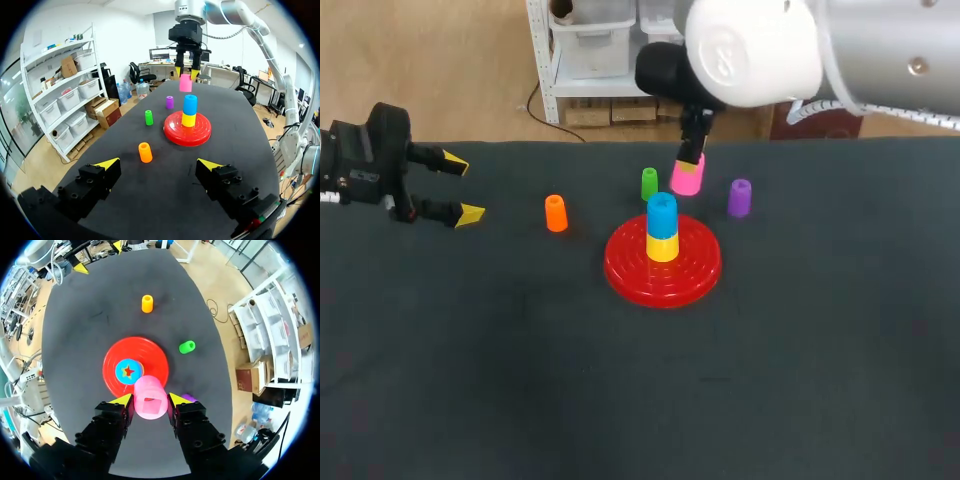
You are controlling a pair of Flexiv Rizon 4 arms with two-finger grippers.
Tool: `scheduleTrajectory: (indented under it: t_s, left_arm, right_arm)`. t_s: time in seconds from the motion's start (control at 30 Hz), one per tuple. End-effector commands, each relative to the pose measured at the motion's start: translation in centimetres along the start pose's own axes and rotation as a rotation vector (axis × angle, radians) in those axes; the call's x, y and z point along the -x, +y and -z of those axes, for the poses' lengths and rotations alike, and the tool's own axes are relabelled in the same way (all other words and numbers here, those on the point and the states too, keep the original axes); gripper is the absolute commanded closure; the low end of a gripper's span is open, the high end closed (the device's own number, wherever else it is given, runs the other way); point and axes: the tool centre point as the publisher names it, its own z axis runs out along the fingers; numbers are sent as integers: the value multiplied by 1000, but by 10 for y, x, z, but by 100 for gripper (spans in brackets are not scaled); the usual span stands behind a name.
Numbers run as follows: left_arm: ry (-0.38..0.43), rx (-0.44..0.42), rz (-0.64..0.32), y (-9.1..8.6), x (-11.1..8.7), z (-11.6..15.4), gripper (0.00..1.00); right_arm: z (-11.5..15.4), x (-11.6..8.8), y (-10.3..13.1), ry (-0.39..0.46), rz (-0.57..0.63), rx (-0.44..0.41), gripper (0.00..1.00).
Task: Pick up and stack the cylinders on the red base in this order: pink,purple,orange,green
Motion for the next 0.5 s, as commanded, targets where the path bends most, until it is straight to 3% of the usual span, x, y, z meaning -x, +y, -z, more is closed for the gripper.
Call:
scheduleTrajectory:
  t_s: [0.03, 0.5]
  left_arm:
    - [-6, 5, -3, -1, -2, 0, 0]
    - [-6, 5, -3, -1, -2, 0, 0]
  right_arm:
    - [-2, 9, 1, 12, 13, 5, 100]
    - [-9, 19, 16, 28, 57, 31, 100]
